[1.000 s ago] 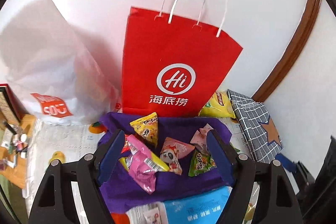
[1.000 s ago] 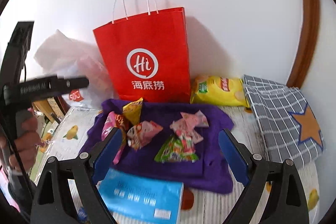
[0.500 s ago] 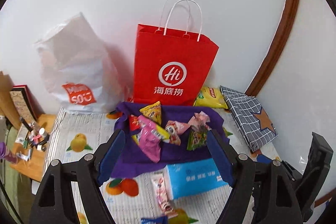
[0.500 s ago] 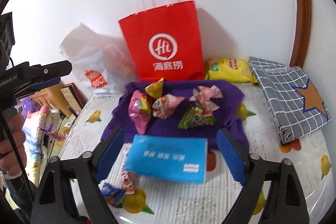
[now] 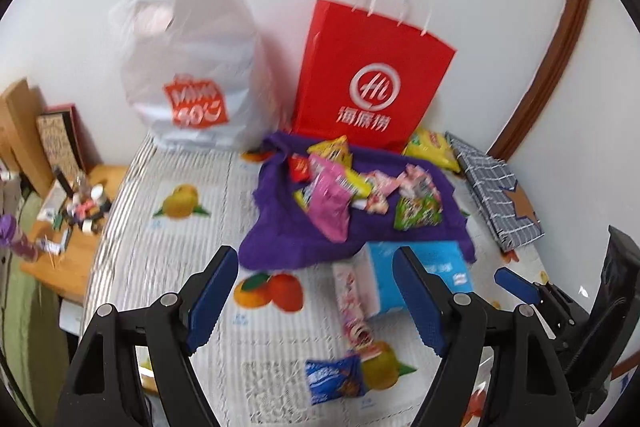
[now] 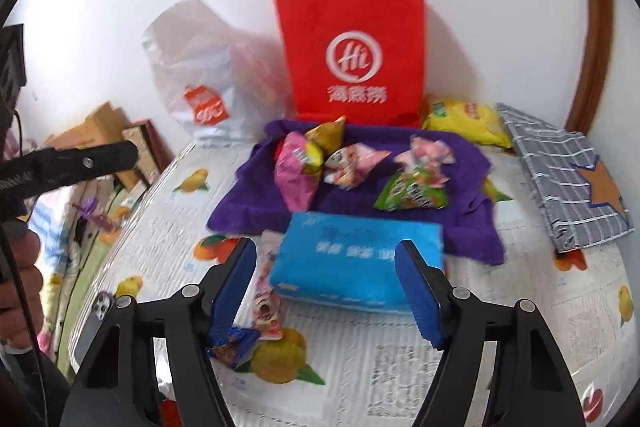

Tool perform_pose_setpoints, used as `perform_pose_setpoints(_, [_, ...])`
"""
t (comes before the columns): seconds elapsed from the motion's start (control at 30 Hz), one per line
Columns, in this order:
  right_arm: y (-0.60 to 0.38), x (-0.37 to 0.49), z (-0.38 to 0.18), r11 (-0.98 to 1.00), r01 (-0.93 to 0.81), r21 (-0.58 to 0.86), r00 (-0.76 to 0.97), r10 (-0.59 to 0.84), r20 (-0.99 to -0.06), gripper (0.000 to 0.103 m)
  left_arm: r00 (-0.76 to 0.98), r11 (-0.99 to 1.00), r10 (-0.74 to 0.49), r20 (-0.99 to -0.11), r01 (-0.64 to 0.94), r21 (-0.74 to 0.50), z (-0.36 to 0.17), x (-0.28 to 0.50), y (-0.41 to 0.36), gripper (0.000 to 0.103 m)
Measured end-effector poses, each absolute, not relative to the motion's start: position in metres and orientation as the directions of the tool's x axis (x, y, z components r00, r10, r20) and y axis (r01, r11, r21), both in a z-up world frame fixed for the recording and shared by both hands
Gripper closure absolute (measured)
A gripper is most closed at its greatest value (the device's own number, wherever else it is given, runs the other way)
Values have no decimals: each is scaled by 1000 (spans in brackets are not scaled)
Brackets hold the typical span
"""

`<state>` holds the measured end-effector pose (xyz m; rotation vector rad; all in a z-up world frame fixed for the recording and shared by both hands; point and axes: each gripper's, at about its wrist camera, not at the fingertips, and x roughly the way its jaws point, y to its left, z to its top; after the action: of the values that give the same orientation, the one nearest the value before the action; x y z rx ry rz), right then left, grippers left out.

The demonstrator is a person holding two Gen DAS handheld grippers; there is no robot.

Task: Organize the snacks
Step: 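Lift both open grippers off the towel toward the remaining loose snacks, then grasp the pink stick candy packet with the right gripper while the left grasps the blue cookie bag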

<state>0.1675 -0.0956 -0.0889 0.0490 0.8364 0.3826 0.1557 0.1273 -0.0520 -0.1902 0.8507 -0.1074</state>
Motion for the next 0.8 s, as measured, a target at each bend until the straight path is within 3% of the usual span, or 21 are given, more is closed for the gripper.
perform_pose_setpoints(0.27, [-58,157,-126,911,-380,162,525,356,-773,58,617,976,-154,-772,-26,-216,-80,148,153,26])
perform_pose_setpoints(0.43, [-38,159,-153,902,-385,197,454,371,-810,68,614,978,-156,-773,-16,-210,-88,146,160,26])
perform_pose_setpoints(0.8, [-14,175,-184,915,-365,174,409,325,-852,70,598,974,-182,-781,0,-226,-106,147,173,26])
